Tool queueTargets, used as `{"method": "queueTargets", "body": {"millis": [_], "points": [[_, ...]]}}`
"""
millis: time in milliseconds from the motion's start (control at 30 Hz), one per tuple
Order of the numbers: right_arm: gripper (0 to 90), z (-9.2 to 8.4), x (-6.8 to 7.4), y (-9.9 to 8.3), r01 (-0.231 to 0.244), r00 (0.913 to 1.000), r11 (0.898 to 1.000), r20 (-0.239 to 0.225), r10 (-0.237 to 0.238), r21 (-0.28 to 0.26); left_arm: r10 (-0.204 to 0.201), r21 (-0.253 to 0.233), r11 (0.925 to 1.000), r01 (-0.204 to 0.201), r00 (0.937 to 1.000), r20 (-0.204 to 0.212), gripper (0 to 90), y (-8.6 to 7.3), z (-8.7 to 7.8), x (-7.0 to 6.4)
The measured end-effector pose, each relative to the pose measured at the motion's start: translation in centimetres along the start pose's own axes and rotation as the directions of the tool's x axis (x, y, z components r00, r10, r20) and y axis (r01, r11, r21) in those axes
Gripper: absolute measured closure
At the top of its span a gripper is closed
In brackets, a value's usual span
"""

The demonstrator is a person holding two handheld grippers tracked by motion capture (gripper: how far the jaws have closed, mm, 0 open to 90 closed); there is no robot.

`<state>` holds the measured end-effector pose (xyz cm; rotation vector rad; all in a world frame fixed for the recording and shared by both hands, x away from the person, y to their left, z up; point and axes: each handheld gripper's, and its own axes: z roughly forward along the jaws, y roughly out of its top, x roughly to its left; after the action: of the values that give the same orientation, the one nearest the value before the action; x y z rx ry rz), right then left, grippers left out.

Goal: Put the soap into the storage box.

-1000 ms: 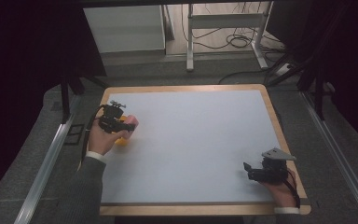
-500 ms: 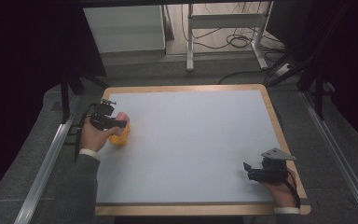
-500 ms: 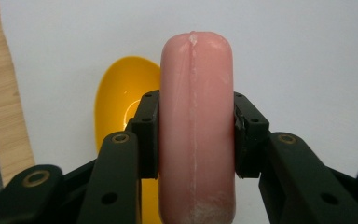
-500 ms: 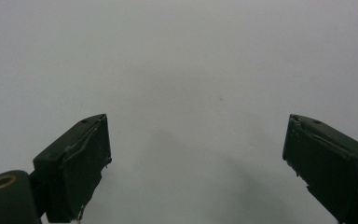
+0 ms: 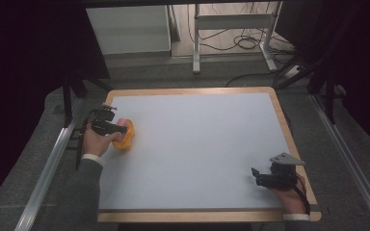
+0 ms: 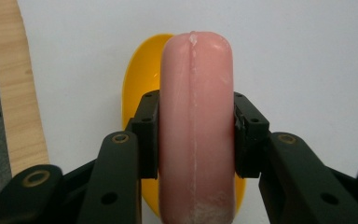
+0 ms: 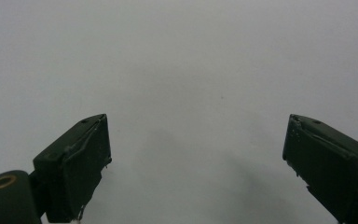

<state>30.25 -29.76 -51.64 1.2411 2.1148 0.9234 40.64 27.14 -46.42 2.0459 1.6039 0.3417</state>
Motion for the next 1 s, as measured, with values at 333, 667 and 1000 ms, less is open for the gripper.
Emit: {"method": "queueTargets", "body": {"millis": [333,667,1000], "points": [[7.3,0.0,0.1,0.0,0.003,1.0000,1.000,0.001,-0.003,0.001,-0.003,0.019,0.9998,0.003,1.0000,0.007,60.4,-0.4,1.0,0.1],[7.3,0.1,0.0,-0.1,0.002,1.0000,1.000,0.002,-0.002,0.007,-0.013,-0.037,0.9992,0.013,0.9996,0.024,43.2,-0.4,0.2,0.1],[7.3,0.0,0.0,0.0,0.002,1.0000,1.000,0.003,-0.002,0.007,0.060,-0.156,0.9866,-0.048,0.9954,0.075,28.0,-1.2,-2.3,-1.5]]}}
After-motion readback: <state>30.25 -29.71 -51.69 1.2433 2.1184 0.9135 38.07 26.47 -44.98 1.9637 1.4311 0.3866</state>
